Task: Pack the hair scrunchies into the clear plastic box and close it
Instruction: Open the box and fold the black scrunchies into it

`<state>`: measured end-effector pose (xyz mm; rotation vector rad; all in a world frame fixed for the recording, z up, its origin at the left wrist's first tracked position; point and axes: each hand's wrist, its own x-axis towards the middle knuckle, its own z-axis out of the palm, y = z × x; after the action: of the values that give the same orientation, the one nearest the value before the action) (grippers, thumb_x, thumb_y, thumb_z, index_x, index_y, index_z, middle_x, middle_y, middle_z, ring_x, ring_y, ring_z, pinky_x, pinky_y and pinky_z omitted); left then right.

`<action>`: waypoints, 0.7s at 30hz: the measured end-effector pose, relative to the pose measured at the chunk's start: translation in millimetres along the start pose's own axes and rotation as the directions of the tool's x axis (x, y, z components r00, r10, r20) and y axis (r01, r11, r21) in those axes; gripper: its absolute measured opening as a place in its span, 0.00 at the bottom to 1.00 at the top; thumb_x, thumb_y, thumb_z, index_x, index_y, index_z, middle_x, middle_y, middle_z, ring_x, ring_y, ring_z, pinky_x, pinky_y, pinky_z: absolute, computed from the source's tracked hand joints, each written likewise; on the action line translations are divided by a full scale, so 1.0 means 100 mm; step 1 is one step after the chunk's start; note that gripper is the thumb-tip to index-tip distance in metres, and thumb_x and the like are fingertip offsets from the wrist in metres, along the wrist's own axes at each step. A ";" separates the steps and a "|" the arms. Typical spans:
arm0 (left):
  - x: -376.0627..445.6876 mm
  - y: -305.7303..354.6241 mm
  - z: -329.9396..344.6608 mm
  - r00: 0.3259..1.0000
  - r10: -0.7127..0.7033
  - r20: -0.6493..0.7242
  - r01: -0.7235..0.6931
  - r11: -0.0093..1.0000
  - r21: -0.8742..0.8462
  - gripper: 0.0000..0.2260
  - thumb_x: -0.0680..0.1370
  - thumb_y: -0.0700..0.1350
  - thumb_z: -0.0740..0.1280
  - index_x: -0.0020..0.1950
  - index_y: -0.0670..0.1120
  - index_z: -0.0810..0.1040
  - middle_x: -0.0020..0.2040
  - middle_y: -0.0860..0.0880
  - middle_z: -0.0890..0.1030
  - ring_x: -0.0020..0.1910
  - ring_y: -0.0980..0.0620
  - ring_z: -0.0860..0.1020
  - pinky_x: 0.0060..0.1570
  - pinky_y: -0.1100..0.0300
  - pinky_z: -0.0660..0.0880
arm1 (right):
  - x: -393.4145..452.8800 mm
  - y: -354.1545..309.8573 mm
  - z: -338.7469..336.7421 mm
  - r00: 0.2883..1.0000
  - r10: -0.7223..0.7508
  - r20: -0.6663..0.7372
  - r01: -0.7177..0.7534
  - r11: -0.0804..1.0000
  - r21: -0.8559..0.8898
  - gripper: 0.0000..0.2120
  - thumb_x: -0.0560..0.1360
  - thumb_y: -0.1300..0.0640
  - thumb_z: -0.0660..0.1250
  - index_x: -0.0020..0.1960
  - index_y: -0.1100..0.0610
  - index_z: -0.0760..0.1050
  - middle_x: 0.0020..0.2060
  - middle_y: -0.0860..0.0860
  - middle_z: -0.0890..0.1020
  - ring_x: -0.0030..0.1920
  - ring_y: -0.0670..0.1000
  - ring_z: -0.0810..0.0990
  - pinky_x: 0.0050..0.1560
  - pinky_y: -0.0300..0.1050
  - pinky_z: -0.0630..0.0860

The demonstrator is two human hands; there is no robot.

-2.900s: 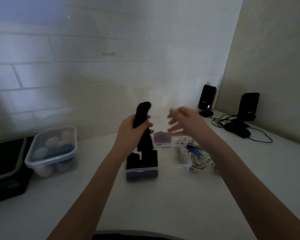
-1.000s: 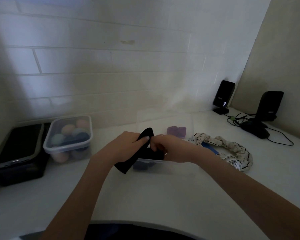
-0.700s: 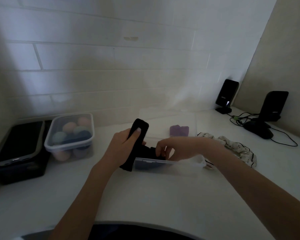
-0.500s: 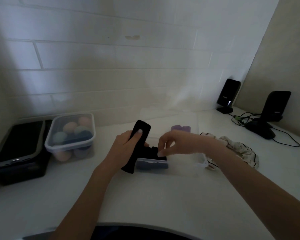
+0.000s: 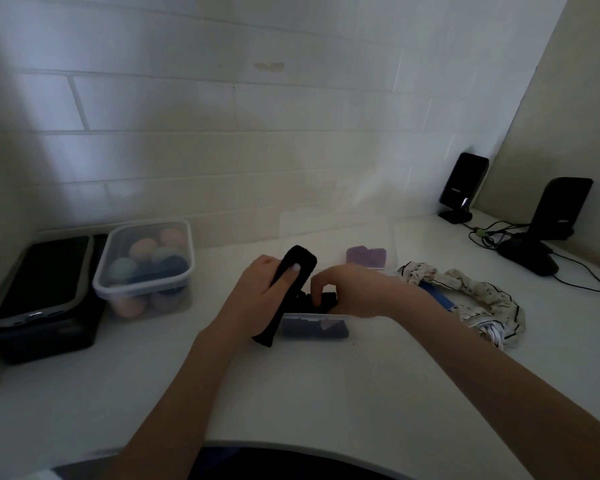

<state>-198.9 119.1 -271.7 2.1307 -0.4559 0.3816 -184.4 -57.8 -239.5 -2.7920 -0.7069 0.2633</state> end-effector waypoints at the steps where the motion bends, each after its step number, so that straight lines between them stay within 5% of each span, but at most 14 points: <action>1: 0.00 0.00 0.00 1.000 -0.004 0.001 0.004 1.000 -0.004 0.18 0.80 0.49 0.58 0.43 0.34 0.75 0.41 0.38 0.77 0.43 0.46 0.75 0.43 0.57 0.69 | 0.02 0.00 0.00 1.000 0.013 0.018 -0.012 1.000 -0.026 0.09 0.68 0.53 0.73 0.44 0.50 0.75 0.47 0.47 0.78 0.44 0.50 0.75 0.45 0.41 0.74; 4: 0.02 -0.03 0.02 0.999 -0.054 0.005 0.054 0.997 -0.062 0.19 0.79 0.52 0.58 0.43 0.36 0.75 0.42 0.39 0.78 0.43 0.44 0.77 0.43 0.52 0.72 | 0.07 0.00 -0.01 0.998 0.030 0.057 -0.025 0.996 -0.080 0.13 0.68 0.47 0.72 0.47 0.47 0.71 0.54 0.48 0.79 0.51 0.53 0.78 0.54 0.51 0.76; 7: 0.01 -0.04 0.03 0.991 -0.134 0.018 0.135 0.979 -0.154 0.21 0.78 0.56 0.59 0.44 0.38 0.76 0.42 0.39 0.82 0.37 0.46 0.79 0.40 0.50 0.75 | 0.06 0.01 -0.03 0.997 0.033 0.075 -0.026 0.995 -0.094 0.19 0.67 0.46 0.72 0.56 0.47 0.72 0.59 0.45 0.79 0.57 0.51 0.78 0.57 0.51 0.77; 9: 0.00 -0.01 0.03 0.985 -0.168 0.025 0.169 0.958 -0.231 0.19 0.79 0.54 0.58 0.45 0.39 0.78 0.40 0.45 0.84 0.31 0.57 0.79 0.35 0.61 0.74 | 0.00 0.04 -0.08 0.996 0.045 0.082 -0.049 0.998 0.044 0.21 0.68 0.49 0.73 0.59 0.47 0.73 0.59 0.43 0.79 0.47 0.48 0.82 0.46 0.45 0.81; 12: 0.01 0.02 0.01 0.980 -0.198 -0.005 0.185 0.923 -0.338 0.17 0.79 0.51 0.58 0.48 0.40 0.80 0.40 0.50 0.84 0.31 0.62 0.80 0.32 0.72 0.72 | -0.10 0.08 -0.16 0.996 0.059 0.072 -0.075 0.965 0.250 0.15 0.72 0.54 0.71 0.58 0.49 0.76 0.59 0.41 0.79 0.29 0.47 0.78 0.24 0.35 0.73; 21: 0.03 0.12 -0.05 0.978 -0.188 -0.086 0.147 0.924 -0.353 0.16 0.79 0.51 0.59 0.48 0.42 0.81 0.30 0.60 0.81 0.26 0.64 0.75 0.29 0.70 0.69 | -0.20 0.10 -0.26 0.967 0.126 -0.219 -0.017 0.897 0.441 0.08 0.75 0.54 0.66 0.50 0.52 0.83 0.39 0.44 0.83 0.30 0.46 0.79 0.24 0.36 0.74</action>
<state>-202.5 115.9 -258.8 1.7777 -0.2470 0.3031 -190.8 -80.9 -214.9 -2.3658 -0.4212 0.0752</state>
